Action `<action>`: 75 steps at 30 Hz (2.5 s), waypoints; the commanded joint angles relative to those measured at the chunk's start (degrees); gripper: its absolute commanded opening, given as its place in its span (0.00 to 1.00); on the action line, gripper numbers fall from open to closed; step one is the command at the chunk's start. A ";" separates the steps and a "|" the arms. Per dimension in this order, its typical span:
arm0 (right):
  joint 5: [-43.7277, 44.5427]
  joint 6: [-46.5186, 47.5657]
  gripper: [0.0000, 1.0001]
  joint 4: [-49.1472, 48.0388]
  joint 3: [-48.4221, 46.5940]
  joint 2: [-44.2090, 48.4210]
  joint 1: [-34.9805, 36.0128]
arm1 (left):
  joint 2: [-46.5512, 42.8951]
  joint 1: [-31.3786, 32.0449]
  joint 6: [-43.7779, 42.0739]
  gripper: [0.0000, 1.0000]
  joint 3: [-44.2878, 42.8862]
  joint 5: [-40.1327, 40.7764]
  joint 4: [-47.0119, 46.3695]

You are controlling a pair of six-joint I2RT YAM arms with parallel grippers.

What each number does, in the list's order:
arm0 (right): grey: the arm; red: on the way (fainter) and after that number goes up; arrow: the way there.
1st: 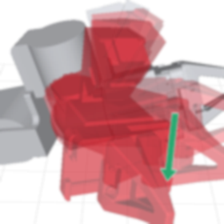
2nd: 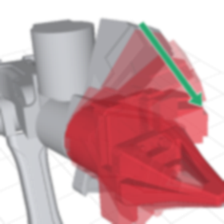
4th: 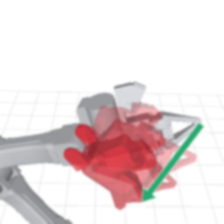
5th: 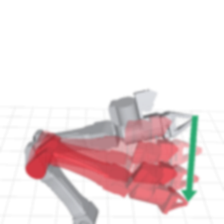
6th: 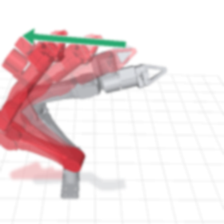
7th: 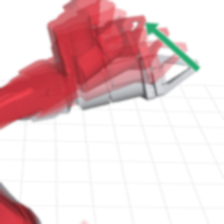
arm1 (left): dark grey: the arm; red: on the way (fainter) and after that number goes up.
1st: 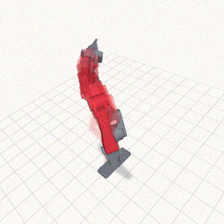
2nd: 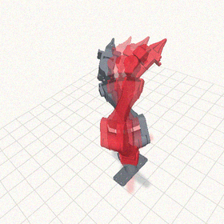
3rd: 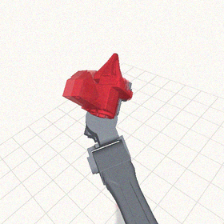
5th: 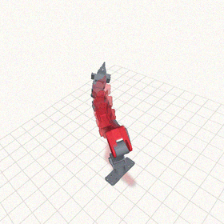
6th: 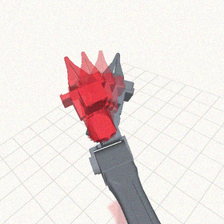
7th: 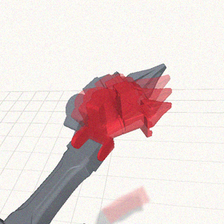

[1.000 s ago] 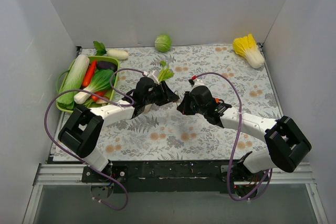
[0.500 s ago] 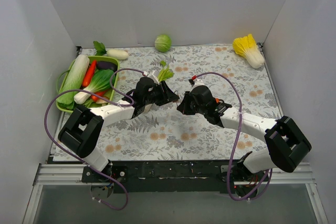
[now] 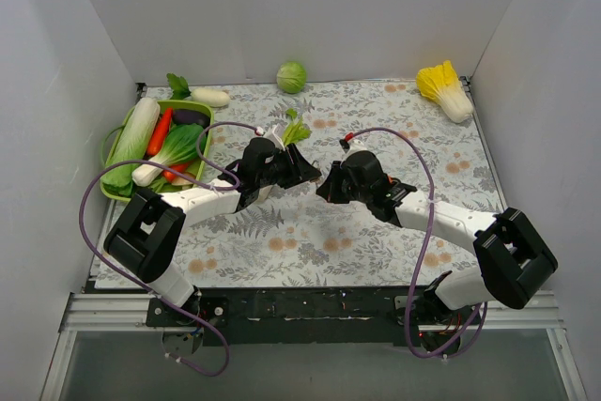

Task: Unlock with the key

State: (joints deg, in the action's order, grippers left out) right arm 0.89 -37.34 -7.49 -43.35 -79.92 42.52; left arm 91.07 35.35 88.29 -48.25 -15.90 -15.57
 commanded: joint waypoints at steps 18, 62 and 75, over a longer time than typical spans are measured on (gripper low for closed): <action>-0.27 -3.88 0.01 -8.68 -1.38 0.91 -3.41 | -3.79 1.38 -1.10 0.00 0.96 -0.54 -3.94; -0.53 -2.38 0.01 -16.86 -1.82 2.66 -6.31 | -3.44 6.92 -3.65 0.00 1.58 5.00 -2.80; -0.18 -3.26 0.01 -16.60 -1.82 4.16 -7.89 | -3.53 8.50 -4.88 0.00 2.11 7.20 -2.97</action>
State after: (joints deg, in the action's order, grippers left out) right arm -4.29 -39.77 -12.14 -43.27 -78.94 37.06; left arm 89.14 40.62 84.55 -47.40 -3.09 -23.29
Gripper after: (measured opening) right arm 0.029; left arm 0.380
